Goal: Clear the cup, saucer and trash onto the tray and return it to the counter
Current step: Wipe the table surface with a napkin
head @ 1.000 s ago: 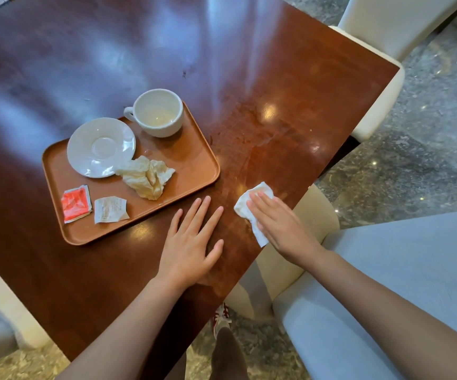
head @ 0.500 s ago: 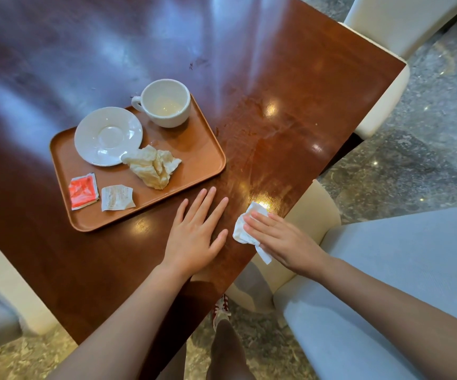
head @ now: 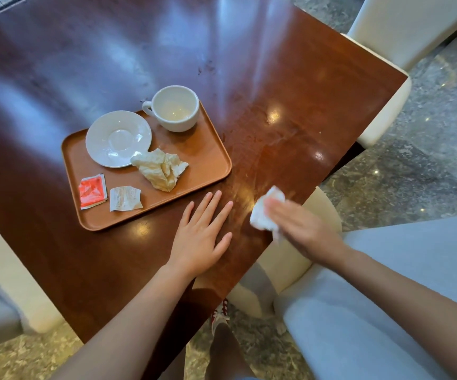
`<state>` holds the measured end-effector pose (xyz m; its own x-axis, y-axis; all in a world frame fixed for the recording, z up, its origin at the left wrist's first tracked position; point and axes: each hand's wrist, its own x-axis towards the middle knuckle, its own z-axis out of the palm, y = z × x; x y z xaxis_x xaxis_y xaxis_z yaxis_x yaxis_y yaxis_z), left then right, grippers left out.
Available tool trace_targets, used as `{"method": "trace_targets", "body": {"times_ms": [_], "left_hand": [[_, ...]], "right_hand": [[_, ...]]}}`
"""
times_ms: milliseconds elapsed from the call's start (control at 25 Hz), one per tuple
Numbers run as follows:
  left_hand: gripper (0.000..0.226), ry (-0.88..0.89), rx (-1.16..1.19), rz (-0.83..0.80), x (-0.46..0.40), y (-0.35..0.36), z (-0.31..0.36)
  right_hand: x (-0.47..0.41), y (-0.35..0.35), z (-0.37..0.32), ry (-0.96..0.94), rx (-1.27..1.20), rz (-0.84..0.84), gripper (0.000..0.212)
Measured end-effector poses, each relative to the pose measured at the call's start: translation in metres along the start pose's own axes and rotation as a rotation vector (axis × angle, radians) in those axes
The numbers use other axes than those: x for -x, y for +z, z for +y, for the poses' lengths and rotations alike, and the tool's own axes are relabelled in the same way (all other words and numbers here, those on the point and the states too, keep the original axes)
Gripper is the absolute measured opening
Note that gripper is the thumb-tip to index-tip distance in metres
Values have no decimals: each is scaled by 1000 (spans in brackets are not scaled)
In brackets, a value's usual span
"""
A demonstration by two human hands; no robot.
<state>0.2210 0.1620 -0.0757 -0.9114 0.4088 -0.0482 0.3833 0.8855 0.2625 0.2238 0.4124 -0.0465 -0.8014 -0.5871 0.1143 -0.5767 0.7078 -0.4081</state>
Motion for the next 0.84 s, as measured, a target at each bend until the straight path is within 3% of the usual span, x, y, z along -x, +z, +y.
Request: {"method": "trace_targets", "body": {"times_ms": [80, 200, 520, 760, 840], "left_hand": [[60, 0, -1, -6, 0, 0, 0], [60, 1, 9, -5, 1, -1, -1], [59, 9, 19, -1, 1, 2, -3], [60, 19, 16, -16, 1, -2, -3], [61, 29, 31, -45, 0, -4, -5]], "right_hand": [[-32, 2, 22, 189, 10, 112, 47], [-69, 18, 38, 347, 3, 82, 41], [7, 49, -19, -47, -109, -92, 43], [38, 36, -35, -163, -103, -206, 42], [35, 30, -35, -111, -116, -147, 41]]}}
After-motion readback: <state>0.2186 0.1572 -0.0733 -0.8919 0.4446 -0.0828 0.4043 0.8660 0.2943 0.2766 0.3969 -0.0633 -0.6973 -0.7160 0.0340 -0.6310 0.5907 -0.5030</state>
